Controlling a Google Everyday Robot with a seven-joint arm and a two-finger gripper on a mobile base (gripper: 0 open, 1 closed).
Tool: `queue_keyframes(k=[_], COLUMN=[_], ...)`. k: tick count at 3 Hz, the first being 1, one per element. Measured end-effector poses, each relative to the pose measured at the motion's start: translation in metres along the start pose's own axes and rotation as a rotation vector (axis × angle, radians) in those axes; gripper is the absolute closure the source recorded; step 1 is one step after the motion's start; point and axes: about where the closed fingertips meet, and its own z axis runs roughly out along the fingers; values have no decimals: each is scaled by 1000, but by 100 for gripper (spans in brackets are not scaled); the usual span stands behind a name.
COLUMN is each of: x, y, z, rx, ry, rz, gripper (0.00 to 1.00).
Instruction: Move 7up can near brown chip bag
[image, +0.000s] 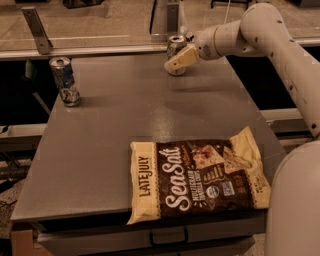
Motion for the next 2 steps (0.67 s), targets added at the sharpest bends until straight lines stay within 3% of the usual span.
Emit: queue_keyframes(k=[1,2], x=[12,15], y=[-10,-12], z=[14,29], rx=[49,47], ry=[-18,-40], rz=[58,101], gripper=[0,20])
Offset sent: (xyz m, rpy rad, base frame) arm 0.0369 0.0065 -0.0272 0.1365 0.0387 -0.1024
